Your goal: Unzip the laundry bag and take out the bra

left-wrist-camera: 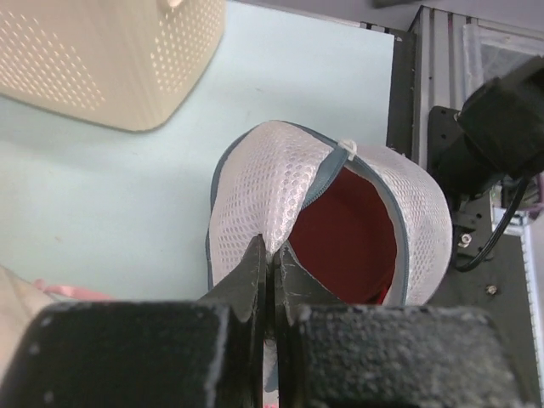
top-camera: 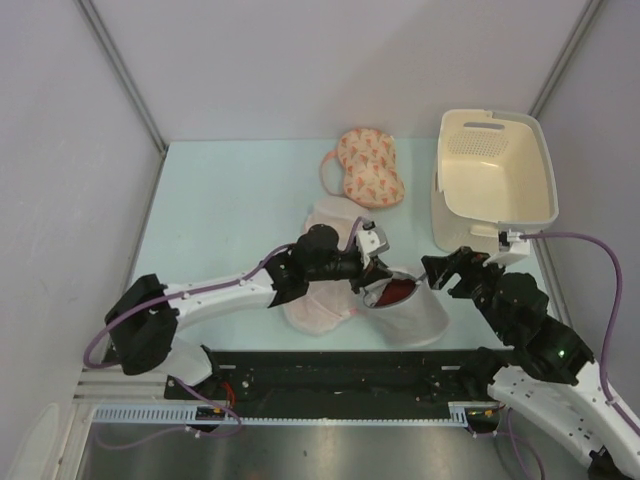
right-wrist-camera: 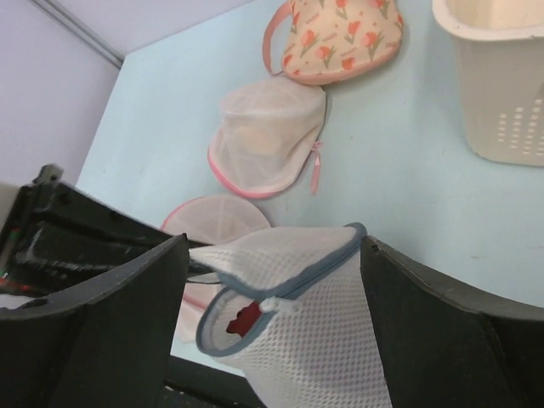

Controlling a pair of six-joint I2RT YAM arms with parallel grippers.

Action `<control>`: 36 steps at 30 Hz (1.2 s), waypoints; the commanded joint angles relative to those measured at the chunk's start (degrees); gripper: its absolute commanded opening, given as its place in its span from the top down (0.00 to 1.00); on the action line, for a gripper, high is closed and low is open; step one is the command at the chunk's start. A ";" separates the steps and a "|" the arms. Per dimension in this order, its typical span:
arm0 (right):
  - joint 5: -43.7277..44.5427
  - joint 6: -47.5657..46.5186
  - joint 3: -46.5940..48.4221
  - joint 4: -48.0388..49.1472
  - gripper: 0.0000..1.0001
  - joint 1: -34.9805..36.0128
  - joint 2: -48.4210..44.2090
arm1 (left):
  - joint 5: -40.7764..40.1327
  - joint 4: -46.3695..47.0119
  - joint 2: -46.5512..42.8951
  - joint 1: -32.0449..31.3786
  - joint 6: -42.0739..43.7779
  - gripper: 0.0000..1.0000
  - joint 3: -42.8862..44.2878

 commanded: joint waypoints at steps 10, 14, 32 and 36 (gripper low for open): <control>-79.02 12.77 -7.25 27.79 0.27 -53.79 12.10 | 5.62 5.00 -9.58 5.40 17.34 1.00 0.49; -80.52 11.38 -7.34 27.46 0.26 -52.91 12.11 | 6.49 2.97 -9.49 5.93 18.66 1.00 1.29; -78.95 -5.15 -7.78 13.21 0.43 -38.86 8.67 | 7.29 3.84 -9.58 6.02 15.50 1.00 -0.12; -75.17 -6.03 -7.78 14.97 0.45 -33.67 11.66 | 7.55 4.55 -9.67 6.02 15.15 1.00 -0.47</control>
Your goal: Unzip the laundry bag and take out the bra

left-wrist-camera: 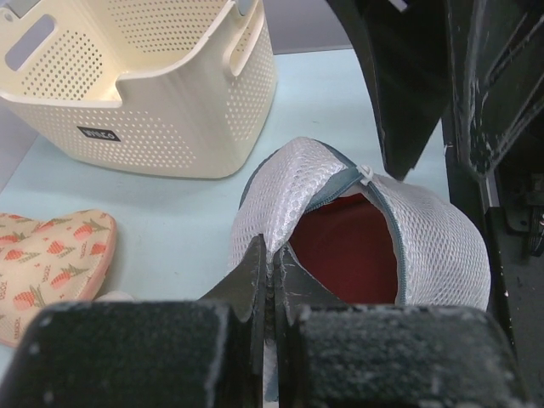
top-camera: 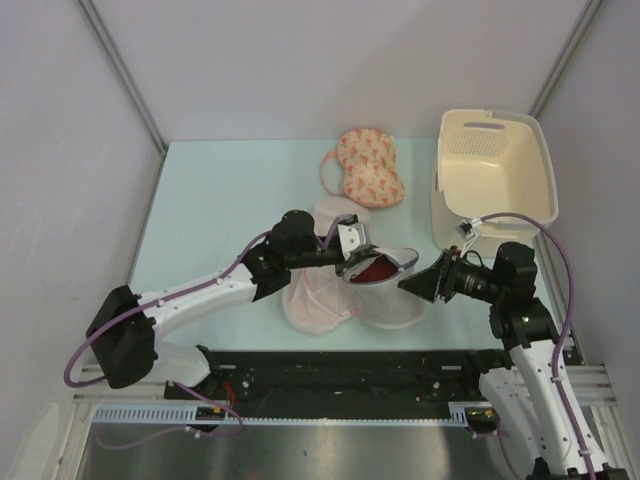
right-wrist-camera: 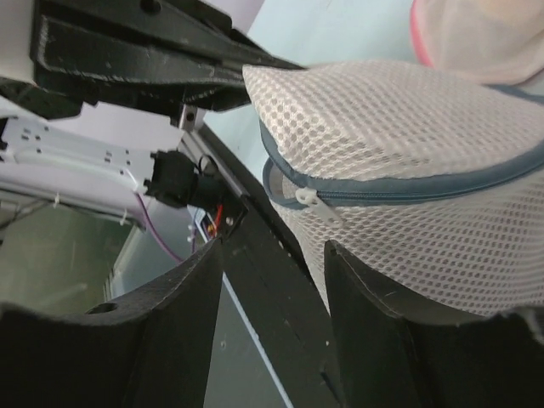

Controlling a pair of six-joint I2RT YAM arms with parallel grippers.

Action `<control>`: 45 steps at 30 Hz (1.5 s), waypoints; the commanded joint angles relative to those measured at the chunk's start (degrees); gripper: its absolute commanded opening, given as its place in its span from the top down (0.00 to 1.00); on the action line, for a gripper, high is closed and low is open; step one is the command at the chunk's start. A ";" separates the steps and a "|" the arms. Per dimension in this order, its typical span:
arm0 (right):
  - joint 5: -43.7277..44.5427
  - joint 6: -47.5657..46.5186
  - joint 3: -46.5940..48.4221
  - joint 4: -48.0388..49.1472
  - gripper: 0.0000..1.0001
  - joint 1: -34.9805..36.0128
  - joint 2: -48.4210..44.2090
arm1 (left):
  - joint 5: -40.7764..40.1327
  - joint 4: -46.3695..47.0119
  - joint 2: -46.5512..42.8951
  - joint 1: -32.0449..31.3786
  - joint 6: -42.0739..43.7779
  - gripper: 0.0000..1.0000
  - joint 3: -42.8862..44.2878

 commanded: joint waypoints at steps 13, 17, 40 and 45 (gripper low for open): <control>6.79 0.25 0.46 7.82 0.50 0.36 3.95 | 2.62 2.69 -2.72 0.16 0.34 0.99 1.92; 2.13 1.65 0.46 11.69 0.50 -0.79 6.24 | 3.06 1.89 -2.46 0.16 0.43 1.00 2.53; -3.69 -5.10 0.46 5.90 0.52 2.73 7.30 | 1.65 3.04 -1.58 0.25 1.13 1.00 2.45; -1.48 -5.55 0.46 5.45 0.50 2.73 7.91 | 2.26 3.48 -1.05 0.25 0.69 0.99 2.62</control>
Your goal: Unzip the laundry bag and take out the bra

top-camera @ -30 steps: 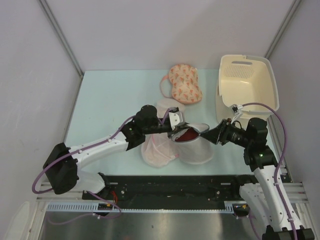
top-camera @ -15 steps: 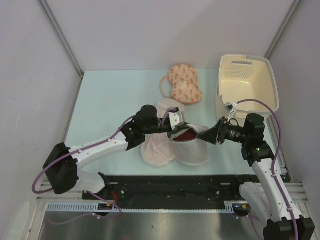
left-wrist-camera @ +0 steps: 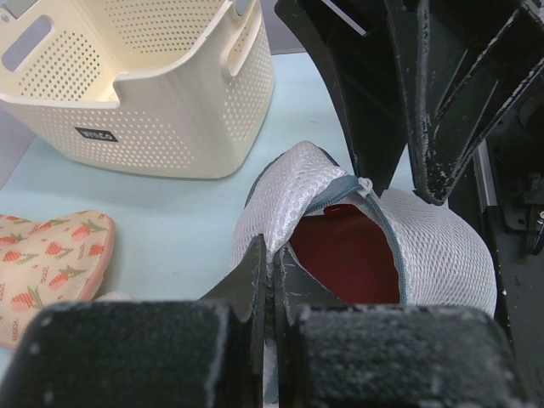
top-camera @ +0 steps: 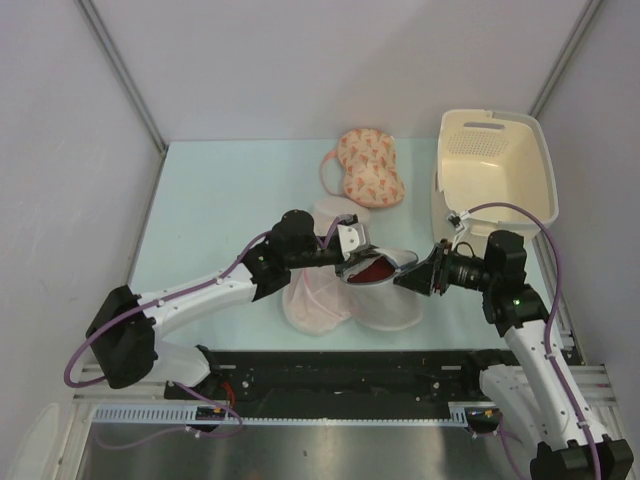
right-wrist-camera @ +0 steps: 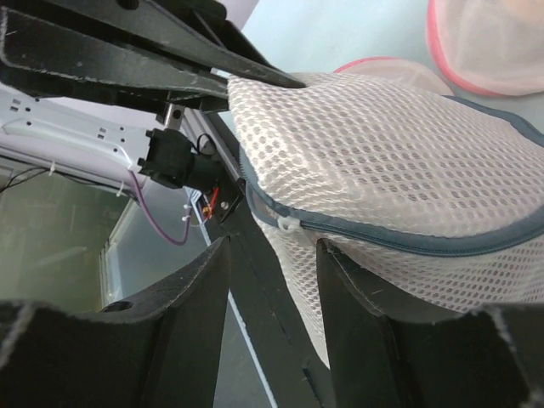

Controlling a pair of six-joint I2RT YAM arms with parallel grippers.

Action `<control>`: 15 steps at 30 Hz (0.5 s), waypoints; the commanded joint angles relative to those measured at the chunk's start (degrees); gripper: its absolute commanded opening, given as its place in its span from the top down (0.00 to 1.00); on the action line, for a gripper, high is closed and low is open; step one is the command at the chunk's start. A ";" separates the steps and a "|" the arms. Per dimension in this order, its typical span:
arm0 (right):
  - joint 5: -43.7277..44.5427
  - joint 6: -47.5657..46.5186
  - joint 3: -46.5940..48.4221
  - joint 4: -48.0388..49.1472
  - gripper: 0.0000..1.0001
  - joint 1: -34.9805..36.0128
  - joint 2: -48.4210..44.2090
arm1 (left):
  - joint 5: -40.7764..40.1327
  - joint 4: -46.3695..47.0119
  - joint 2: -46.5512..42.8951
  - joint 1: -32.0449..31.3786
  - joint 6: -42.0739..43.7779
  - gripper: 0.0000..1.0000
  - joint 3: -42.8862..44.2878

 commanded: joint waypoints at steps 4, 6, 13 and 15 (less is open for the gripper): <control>2.56 -0.54 0.37 0.91 0.59 0.19 0.31 | 2.00 3.72 -0.68 0.31 0.54 1.00 2.80; 3.00 0.16 0.46 1.96 0.62 0.19 0.13 | 2.18 3.89 -0.59 0.31 0.62 1.00 2.80; 2.48 0.69 0.46 3.38 0.66 0.19 0.83 | 2.27 3.63 -0.33 0.40 0.71 1.00 2.88; 2.74 0.16 0.46 2.94 0.66 0.28 1.45 | 2.27 3.54 -0.41 0.49 0.89 1.00 2.97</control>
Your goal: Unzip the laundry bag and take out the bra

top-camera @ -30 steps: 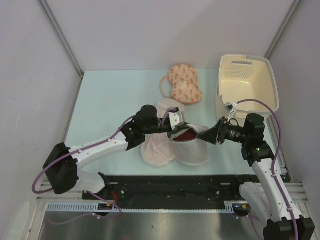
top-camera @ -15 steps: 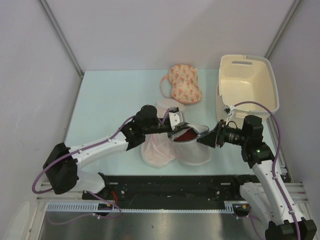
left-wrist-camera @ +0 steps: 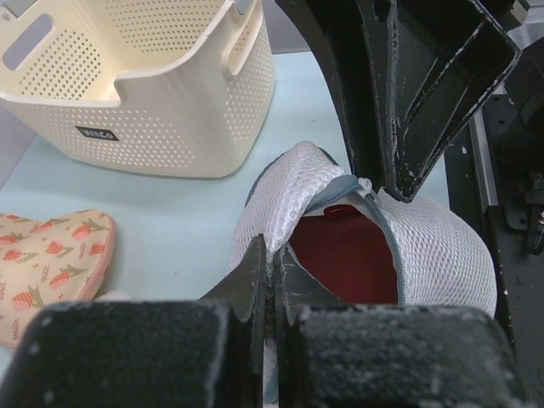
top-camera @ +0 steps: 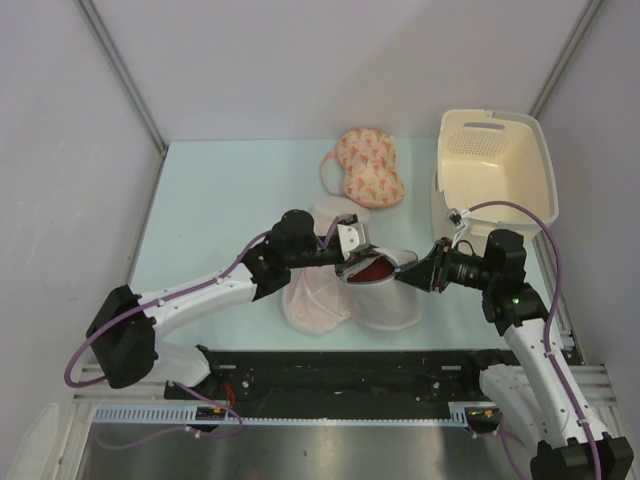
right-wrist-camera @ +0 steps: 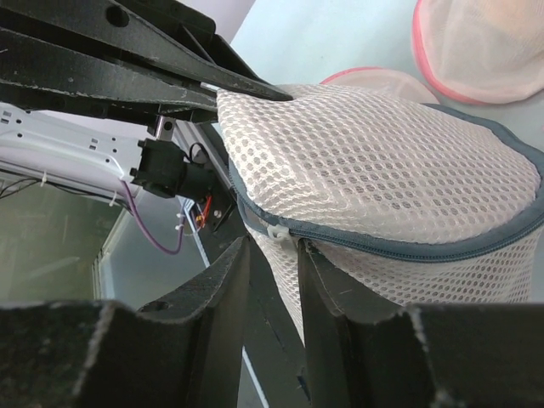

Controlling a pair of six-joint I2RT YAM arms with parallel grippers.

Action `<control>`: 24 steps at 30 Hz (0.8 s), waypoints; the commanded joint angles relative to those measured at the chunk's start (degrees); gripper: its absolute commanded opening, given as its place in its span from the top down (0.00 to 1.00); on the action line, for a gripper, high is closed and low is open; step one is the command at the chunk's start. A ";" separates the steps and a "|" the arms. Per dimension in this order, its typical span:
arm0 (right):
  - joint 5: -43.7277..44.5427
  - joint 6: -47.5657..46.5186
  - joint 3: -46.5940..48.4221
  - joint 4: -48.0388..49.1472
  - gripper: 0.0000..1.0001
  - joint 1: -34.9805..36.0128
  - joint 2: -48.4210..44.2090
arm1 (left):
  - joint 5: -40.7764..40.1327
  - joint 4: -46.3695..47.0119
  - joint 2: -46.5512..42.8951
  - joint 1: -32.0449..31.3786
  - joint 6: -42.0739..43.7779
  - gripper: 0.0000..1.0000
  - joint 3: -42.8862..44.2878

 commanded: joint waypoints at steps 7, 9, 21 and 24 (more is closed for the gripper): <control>1.70 1.00 0.20 3.16 0.88 0.37 1.12 | 2.55 3.06 -0.61 0.60 1.17 1.00 2.97; 2.75 1.17 0.20 2.90 0.98 0.37 0.95 | 2.82 3.06 -0.70 0.60 1.17 1.00 2.89; 7.15 1.44 0.29 0.18 1.00 -5.33 -2.83 | 3.61 1.66 -2.54 1.04 2.58 1.00 1.57; 5.75 0.83 0.28 -1.58 1.00 -12.45 -2.92 | 4.31 0.95 -4.20 1.83 3.19 1.00 0.78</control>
